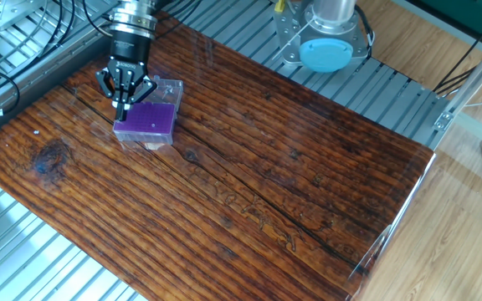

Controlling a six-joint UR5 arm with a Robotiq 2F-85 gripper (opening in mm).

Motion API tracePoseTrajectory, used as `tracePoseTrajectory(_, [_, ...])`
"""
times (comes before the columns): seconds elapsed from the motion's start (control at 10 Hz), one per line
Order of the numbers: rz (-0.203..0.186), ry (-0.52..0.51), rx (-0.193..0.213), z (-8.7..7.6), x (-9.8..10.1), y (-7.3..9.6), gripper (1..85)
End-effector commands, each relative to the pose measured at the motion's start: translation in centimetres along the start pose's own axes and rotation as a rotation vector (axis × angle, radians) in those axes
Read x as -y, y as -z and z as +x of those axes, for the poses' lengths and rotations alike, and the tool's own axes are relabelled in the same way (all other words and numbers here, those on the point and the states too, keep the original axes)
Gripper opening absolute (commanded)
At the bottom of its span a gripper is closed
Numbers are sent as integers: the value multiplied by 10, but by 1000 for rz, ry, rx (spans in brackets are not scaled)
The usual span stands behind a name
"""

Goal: Insert a small pipette tip into the holder for small pipette tips

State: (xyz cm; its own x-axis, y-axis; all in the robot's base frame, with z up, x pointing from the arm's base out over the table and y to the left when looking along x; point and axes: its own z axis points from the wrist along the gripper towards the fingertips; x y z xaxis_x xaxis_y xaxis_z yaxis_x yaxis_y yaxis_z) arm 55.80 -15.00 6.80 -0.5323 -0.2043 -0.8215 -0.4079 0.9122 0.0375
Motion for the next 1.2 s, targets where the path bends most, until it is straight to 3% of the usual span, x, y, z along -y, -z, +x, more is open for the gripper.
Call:
tracePoseTrajectory(0.0, [10,-6,6,-2,4,3,10])
tracePoseTrajectory(0.4, [9,-13,6,-6,0,3,10])
tracePoseTrajectory(0.9, [43,6,-19,-19,-11,13,10])
tracePoseTrajectory(1.1, [33,81,-33,-10,-8,21,10])
